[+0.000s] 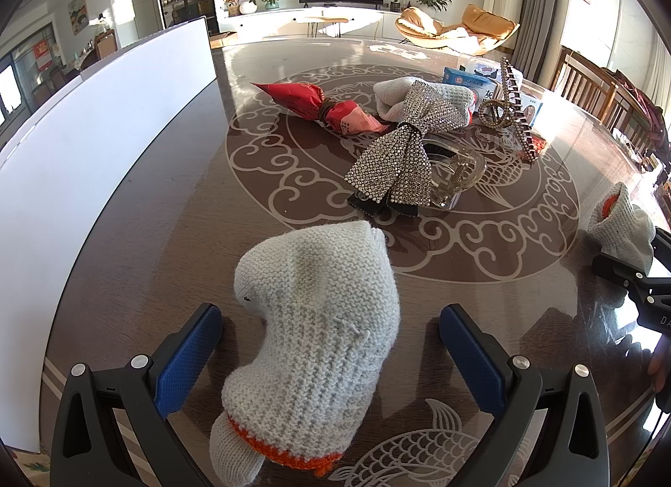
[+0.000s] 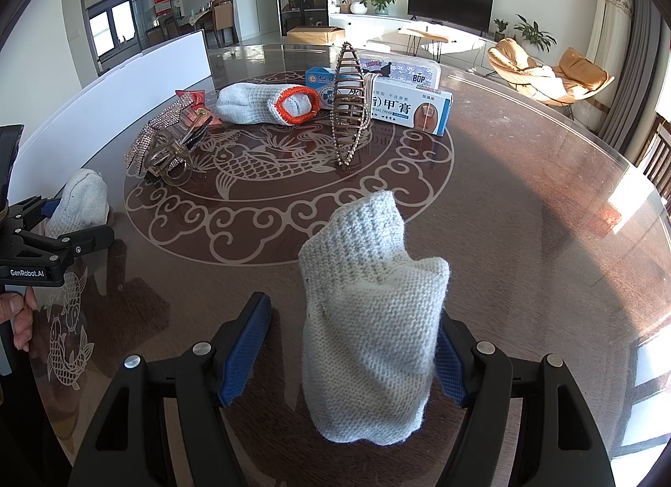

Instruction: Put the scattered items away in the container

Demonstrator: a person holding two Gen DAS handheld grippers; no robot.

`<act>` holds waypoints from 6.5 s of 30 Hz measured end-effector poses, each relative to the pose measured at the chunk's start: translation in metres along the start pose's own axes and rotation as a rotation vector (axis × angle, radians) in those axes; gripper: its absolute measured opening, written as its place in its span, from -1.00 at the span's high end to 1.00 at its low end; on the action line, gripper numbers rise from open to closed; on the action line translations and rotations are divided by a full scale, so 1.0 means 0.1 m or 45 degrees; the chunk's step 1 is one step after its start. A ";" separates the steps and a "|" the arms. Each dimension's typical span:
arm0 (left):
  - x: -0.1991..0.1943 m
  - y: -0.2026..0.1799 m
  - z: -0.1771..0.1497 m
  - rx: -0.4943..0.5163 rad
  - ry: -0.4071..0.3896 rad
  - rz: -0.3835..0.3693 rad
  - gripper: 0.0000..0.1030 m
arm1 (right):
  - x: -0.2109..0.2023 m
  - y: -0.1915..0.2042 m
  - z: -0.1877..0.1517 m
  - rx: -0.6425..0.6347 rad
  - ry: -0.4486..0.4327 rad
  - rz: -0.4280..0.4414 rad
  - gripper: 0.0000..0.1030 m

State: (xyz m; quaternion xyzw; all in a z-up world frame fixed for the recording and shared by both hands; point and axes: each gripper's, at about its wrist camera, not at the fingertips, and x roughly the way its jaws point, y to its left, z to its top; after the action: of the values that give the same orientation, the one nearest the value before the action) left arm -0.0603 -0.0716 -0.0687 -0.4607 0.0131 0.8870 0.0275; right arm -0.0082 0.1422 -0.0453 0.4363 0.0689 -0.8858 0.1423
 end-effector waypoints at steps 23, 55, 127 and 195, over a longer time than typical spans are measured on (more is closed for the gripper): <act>0.02 0.01 0.01 0.006 0.004 -0.004 -1.00 | 0.00 0.00 0.00 -0.001 -0.001 0.004 -0.42; -1.62 1.08 -0.45 -0.221 -0.177 -0.091 0.44 | -0.64 2.01 0.36 -0.204 -0.135 0.651 0.49; -0.02 -0.37 -0.02 0.160 0.014 -0.111 -1.00 | -0.03 0.23 -0.02 0.155 -0.008 -0.137 -0.33; -0.03 -0.35 -0.03 0.152 0.012 -0.107 -1.00 | 0.00 0.22 -0.02 0.155 -0.004 -0.121 -0.41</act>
State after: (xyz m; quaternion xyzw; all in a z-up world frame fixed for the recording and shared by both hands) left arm -0.0543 -0.0365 -0.0681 -0.4624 0.0468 0.8806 0.0923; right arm 0.0003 0.1217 -0.0468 0.4390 0.0355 -0.8948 0.0734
